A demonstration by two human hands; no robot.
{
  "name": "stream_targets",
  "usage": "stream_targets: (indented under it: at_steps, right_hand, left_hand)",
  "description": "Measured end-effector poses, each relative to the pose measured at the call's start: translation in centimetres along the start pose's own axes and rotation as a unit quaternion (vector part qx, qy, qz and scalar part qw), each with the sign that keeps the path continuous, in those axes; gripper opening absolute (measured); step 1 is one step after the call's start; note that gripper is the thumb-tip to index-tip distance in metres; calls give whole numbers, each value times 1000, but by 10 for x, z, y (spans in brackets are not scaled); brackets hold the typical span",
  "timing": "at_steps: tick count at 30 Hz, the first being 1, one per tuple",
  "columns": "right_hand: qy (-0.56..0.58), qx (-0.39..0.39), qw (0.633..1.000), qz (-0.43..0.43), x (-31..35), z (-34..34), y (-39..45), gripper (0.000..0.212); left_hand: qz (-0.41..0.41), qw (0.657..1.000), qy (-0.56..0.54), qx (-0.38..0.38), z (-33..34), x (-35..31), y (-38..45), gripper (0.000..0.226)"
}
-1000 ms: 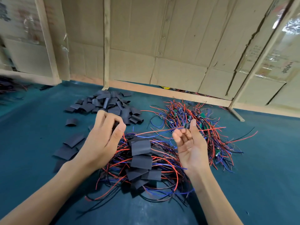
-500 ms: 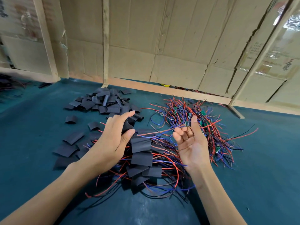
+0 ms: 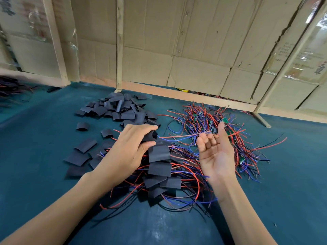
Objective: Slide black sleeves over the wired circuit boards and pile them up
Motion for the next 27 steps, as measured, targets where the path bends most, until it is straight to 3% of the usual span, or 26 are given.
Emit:
stream_targets:
  at_steps: [27]
  right_hand:
    - [-44,-21,998,-28,0,-5,3,36]
  left_hand:
    - [82,990,112,15,5,-3,2,48]
Point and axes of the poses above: each hand's wrist, its own y-axis towards the middle knuckle, its own z-axis out of the palm, x = y × z, the point moved 4 cm from there along y, towards the middle knuckle, and after that the axes turned 2 degrees about z, right-handed, at the moved point
